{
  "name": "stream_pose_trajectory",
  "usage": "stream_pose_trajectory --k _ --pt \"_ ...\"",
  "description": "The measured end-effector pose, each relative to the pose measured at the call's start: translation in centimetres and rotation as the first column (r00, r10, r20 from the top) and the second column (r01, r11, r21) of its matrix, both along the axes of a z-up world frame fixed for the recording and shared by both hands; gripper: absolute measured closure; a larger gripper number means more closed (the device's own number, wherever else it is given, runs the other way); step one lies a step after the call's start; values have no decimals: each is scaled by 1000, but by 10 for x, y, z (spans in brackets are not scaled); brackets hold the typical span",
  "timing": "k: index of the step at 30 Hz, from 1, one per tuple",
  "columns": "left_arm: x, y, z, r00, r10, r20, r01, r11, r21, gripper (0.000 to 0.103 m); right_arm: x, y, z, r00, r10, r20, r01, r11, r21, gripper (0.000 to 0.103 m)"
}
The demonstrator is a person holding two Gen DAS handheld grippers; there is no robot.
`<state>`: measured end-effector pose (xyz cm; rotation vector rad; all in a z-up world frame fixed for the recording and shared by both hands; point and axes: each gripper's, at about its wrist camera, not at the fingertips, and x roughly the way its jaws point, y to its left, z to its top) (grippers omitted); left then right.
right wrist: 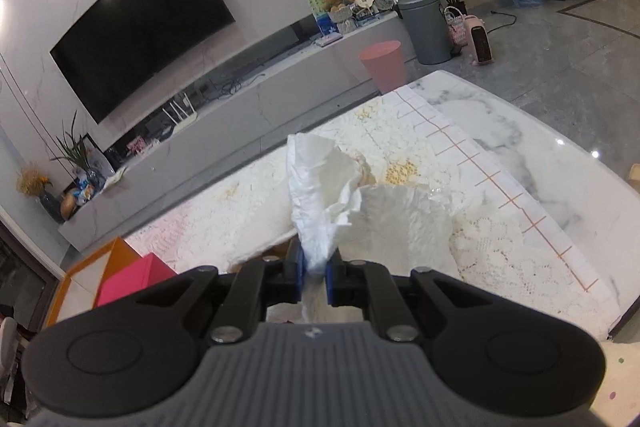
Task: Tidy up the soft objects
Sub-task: 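Lift the white tissue with the right tool while the left tool grasps the orange crocheted toy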
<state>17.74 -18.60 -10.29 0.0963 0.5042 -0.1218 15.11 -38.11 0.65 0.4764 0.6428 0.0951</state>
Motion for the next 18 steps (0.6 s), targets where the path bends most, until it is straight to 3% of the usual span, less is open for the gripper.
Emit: stream_pose_trajectory --k 2,9,18 --pt "-3 1 2 1000 9 6 -9 1000 -13 52 -1 0 1 1000 -2 3 2 1000 1 94" --pt "-19 7 10 997 -65 36 65 998 -4 53 1 2 -2 1000 2 -8 -2 1000 -9 94" --pt "-46 22 52 985 -135 110 144 987 -72 54 3 7 -2 1000 18 -10 -18 999 -32 94"
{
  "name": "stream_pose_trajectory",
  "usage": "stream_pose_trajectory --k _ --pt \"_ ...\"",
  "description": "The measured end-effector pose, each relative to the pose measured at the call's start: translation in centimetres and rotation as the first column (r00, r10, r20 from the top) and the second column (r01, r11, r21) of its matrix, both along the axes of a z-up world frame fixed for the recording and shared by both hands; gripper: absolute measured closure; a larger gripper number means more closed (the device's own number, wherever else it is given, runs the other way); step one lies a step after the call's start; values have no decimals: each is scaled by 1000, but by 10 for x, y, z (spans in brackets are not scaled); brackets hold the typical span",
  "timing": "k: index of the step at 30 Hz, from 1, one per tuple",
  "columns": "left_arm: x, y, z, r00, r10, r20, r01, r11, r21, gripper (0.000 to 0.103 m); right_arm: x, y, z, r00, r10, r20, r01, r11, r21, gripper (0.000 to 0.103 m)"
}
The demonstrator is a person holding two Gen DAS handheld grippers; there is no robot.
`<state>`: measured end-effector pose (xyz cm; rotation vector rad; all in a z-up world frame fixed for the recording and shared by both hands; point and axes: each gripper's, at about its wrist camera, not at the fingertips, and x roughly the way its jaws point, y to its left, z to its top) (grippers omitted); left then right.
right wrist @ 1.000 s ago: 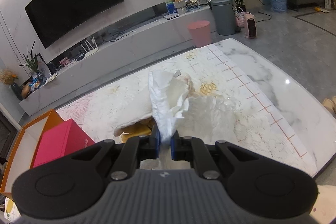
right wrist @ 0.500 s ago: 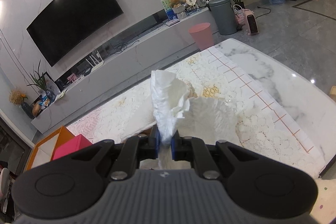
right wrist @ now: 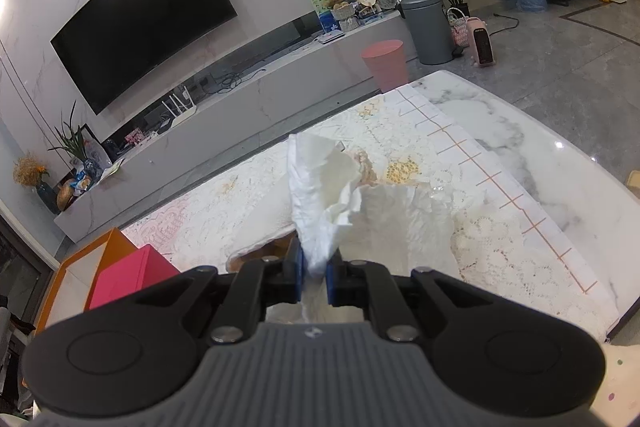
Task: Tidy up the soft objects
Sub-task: 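Lift the white tissue with the right tool while the left tool grasps the orange crocheted toy, then carry the orange crocheted toy with the left tool over the orange box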
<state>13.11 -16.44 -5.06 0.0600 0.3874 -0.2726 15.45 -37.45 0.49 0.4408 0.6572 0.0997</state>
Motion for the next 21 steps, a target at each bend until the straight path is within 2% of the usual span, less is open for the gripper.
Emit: stream_pose_trajectory --k 5,8,12,16,19,21 --pt "-12 15 28 1000 -19 19 20 999 -39 54 2 6 -1 1000 19 -2 -19 1000 -18 94" --pt "-22 29 44 997 -16 74 21 998 -66 54 2 12 0 999 37 -4 -37 999 -37 94" --pt "-30 47 67 993 -9 120 15 998 -53 54 1 21 3 998 55 5 -55 997 -60 94" --pt "-35 68 92 994 25 103 -22 999 -38 54 -2 40 16 994 93 52 -89 993 -80 94" --pt "-45 93 107 989 57 136 -49 997 -60 54 -6 56 26 987 134 88 -126 988 -86 94" --pt "-51 106 113 984 67 165 -60 997 -49 54 -9 66 31 982 156 109 -147 985 -92 94"
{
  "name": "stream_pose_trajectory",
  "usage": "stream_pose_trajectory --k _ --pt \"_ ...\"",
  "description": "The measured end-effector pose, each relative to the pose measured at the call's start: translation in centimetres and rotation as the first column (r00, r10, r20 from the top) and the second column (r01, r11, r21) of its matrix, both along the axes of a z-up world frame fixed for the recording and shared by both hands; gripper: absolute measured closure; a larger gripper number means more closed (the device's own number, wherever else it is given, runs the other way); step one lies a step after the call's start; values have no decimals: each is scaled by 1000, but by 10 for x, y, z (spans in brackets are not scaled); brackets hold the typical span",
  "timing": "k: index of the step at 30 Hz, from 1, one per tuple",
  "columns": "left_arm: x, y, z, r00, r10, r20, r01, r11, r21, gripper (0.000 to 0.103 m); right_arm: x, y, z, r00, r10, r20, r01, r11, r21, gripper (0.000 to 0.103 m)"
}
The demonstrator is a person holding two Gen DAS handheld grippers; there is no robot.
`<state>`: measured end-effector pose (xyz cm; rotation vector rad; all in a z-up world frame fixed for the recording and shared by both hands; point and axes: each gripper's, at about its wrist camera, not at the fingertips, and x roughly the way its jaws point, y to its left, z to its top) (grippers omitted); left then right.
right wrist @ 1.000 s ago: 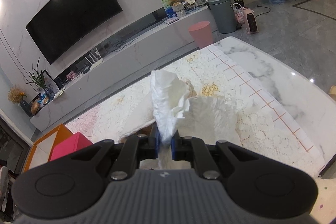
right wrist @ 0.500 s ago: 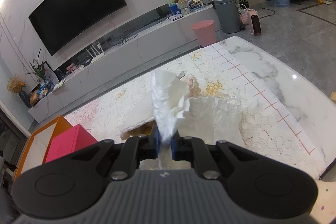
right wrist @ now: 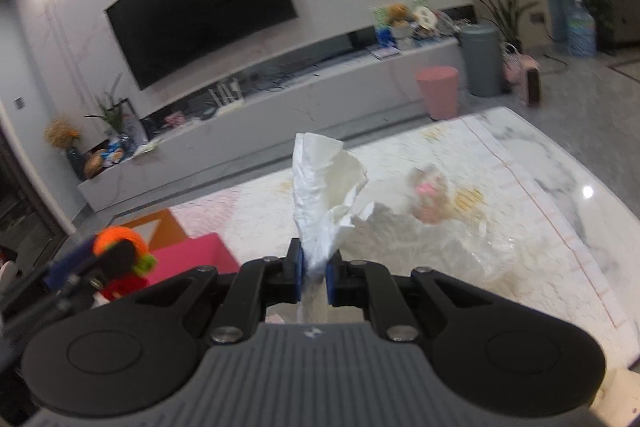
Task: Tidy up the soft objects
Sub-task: 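Carry the orange crocheted toy with the left tool over the orange box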
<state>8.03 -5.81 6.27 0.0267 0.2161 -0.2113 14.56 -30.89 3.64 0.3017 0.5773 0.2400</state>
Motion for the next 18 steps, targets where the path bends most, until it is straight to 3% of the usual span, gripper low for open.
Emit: stream_pose_trajectory --k 4,12,18 --pt "-7 26 4 999 38 30 -39 999 33 54 -8 20 11 999 14 44 -13 1000 -10 94" --pt "-13 112 -7 994 111 -5 -111 987 -115 54 -32 70 39 983 102 154 -92 994 -66 94" --pt "2 161 -4 971 231 -65 -237 966 -104 53 -40 91 42 974 140 178 -122 986 -111 94"
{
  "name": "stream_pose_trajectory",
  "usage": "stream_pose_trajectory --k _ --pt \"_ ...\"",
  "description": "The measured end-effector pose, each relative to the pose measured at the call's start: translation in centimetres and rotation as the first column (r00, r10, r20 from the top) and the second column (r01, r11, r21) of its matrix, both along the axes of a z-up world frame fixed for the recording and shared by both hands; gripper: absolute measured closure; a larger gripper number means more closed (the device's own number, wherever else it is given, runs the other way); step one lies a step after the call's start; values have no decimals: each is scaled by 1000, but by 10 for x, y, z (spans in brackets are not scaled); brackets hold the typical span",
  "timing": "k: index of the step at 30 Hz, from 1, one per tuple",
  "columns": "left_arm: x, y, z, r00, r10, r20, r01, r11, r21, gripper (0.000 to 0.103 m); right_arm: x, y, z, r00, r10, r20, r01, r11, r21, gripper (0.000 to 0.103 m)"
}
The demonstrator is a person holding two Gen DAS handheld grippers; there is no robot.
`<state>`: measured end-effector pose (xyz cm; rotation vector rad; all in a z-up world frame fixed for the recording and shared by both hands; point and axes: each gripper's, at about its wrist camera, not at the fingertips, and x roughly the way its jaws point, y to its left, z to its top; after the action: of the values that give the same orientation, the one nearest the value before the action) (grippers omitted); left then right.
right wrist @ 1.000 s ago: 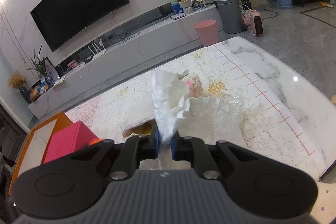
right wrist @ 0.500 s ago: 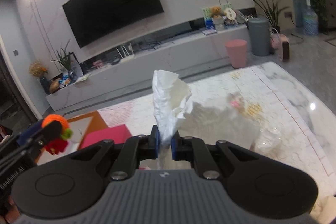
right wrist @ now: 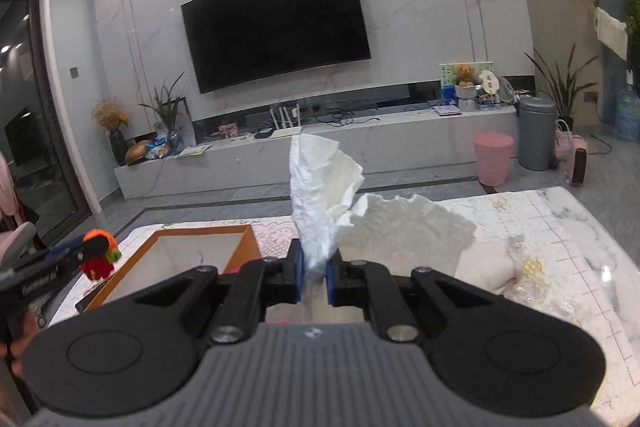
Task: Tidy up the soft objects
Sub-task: 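Carry the orange crocheted toy with the left tool over the orange box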
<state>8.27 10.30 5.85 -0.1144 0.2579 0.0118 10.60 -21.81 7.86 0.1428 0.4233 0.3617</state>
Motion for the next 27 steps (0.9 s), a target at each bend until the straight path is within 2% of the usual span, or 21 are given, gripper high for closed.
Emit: stream_pose_trajectory --k 4,7,10,14,17,20,24,27 --pt "9 27 -8 997 13 -73 -17 999 -49 53 -2 11 -3 1000 31 6 -31 999 -10 94" --pt "22 36 -18 985 -10 -174 0 998 -58 53 -2 19 -3 999 44 12 -44 999 -17 94" --pt "28 43 -30 971 -34 -236 20 998 -63 53 -4 30 -3 997 69 19 -68 997 -35 94" --pt "34 47 -46 948 -14 -318 13 1000 -5 53 -10 45 -3 993 112 26 -110 992 -61 94" --pt "37 47 -58 922 26 -386 -10 999 43 53 -13 56 -5 990 142 14 -141 988 -67 94" --pt "37 47 -60 914 48 -403 -11 996 94 53 -18 68 -4 979 202 28 -200 977 -68 94" --pt "35 48 -60 903 67 -424 -33 996 88 53 -22 81 7 961 276 33 -275 961 -25 94" --pt "32 48 -59 900 86 -427 -39 992 119 53 -34 101 17 952 296 76 -288 952 -99 94"
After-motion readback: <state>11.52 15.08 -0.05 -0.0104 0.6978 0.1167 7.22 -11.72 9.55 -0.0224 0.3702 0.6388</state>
